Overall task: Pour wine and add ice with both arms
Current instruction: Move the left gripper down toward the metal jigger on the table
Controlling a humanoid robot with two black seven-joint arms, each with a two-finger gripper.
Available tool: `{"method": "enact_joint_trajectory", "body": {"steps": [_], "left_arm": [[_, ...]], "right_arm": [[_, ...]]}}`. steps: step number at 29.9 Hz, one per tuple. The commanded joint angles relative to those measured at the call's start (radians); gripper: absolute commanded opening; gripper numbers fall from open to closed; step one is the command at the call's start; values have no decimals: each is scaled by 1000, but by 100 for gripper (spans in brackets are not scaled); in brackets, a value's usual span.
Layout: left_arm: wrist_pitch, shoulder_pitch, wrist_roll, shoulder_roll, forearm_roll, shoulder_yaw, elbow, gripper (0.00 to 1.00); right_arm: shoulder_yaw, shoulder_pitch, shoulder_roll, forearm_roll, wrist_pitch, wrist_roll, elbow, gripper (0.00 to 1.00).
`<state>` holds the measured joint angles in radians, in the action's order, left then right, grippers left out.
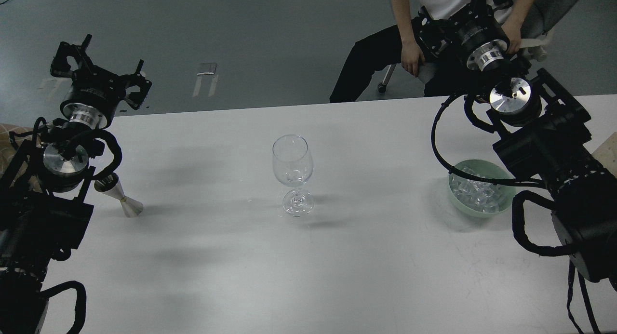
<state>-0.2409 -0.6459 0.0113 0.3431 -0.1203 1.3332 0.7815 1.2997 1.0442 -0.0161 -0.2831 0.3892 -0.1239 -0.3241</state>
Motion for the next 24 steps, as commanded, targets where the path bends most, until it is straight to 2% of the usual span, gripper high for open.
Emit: {"method": "enact_joint_trajectory", "body": {"steps": [1, 10, 16, 20, 22, 24], "left_arm": [[2, -20, 6, -15, -24, -29, 1, 98], [2, -38, 15, -22, -48, -52, -5, 98], [-9, -64, 47, -56, -50, -65, -18, 98], [-12, -64, 102, -56, -53, -66, -24, 98], [-50, -60, 122, -58, -44, -65, -43, 98], [-133, -60, 118, -61, -42, -68, -99, 98]], "right_arm": [[0, 16, 10, 2, -3, -11, 3, 100], [4, 16, 10, 5, -3, -14, 3, 100], [-3, 16, 13, 7, 0, -8, -7, 100], [-2, 17, 5, 7, -4, 0, -4, 100], [-2, 17, 4, 8, -6, 0, 2, 100], [-3, 17, 10, 9, -3, 0, 0, 100]]}}
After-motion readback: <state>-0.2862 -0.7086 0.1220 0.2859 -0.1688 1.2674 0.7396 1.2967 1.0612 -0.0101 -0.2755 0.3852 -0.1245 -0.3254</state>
